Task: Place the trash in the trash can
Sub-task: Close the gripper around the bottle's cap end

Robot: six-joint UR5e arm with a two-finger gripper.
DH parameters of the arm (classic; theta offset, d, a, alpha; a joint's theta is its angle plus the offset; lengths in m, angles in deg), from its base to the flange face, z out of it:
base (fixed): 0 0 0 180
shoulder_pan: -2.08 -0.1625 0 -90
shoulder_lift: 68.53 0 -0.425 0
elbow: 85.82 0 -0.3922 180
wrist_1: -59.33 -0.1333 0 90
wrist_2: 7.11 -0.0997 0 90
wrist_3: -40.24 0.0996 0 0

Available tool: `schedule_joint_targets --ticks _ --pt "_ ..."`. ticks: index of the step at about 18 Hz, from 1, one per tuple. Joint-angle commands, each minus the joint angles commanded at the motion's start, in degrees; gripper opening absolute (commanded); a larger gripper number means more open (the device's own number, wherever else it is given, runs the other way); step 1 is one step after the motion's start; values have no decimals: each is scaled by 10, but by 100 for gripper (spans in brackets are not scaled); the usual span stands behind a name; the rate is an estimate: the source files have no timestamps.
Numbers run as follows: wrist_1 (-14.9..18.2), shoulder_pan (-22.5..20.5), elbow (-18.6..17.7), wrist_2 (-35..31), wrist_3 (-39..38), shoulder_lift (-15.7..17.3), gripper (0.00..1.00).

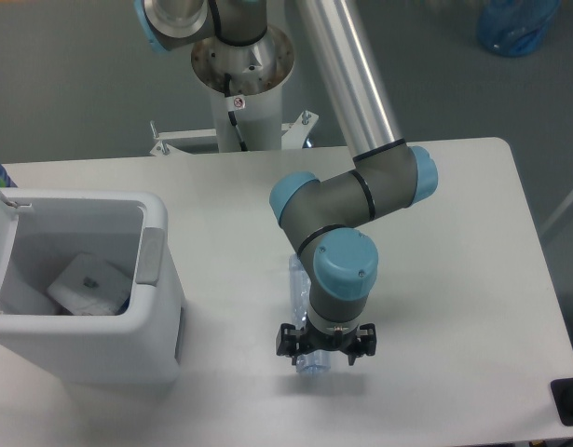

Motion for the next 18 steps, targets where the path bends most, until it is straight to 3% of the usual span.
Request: schedule_joint_targets --ticks 14,18 --pt "0 12 1 -27 0 -28 100" --pt "-1 12 1 -34 -2 -28 91"
